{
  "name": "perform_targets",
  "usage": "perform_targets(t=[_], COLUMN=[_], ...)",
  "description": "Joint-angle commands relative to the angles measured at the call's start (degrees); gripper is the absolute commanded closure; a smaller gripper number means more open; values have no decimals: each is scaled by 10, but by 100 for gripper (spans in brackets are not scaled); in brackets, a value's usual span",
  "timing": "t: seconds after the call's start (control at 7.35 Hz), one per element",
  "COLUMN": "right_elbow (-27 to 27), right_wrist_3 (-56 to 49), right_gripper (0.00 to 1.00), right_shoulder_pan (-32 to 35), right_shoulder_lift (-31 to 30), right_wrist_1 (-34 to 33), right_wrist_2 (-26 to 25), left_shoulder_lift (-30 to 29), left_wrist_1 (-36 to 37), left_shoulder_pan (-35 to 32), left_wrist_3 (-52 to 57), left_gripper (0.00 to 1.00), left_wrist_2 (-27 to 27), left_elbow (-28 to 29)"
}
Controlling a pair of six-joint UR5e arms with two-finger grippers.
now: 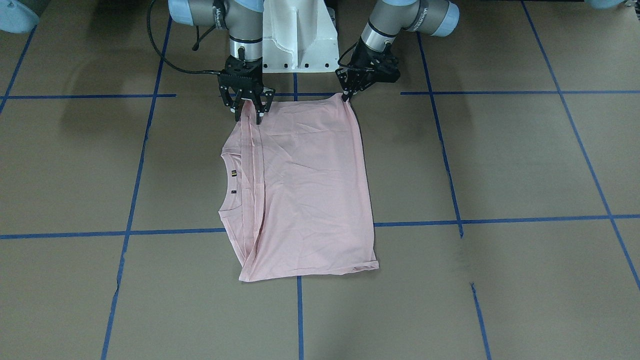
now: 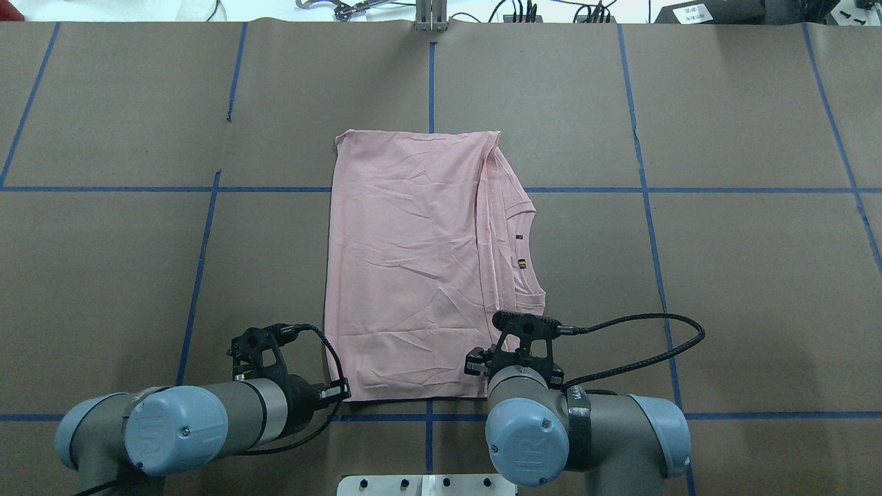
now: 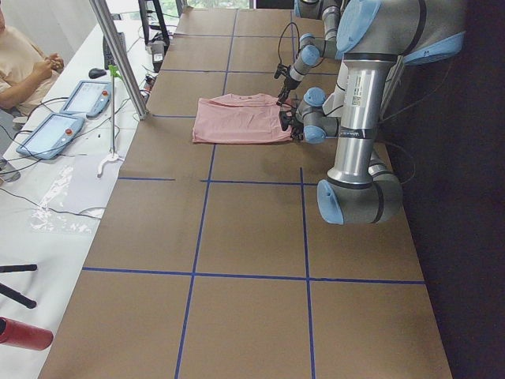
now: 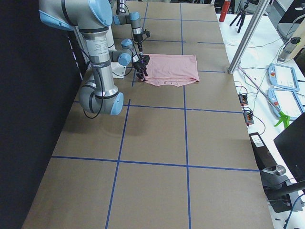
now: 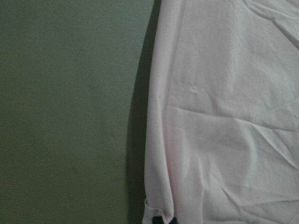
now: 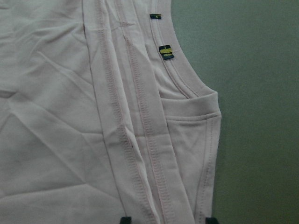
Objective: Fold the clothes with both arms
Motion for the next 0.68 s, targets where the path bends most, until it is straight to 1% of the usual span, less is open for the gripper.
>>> perform_targets(t=[0.0,0.14,0.27,0.41,0.54], right_elbow=[0,0,1,1,3], right_wrist_3=[3,3,3,4,6], right_gripper=[45,45,55,83,100], right_shoulder_pan=[-2,-2,-2,-2,-2], right_shoulder_lift=[0,-1,1,2,2], right_wrist_1=[0,-3,-6,-6,-6], right_wrist_2=[0,0,-1,0,0], left_shoulder_lift=[0,0,0,0,0], left_wrist_1=[0,1,0,0,0], left_shoulder_pan=[-1,-1,-1,-1,-1], left_wrist_3=[0,0,-1,0,-1], left_gripper=[100,100,100,100,100], left_wrist_2=[0,0,0,0,0], left_elbow=[-1,-1,-2,-2,-3])
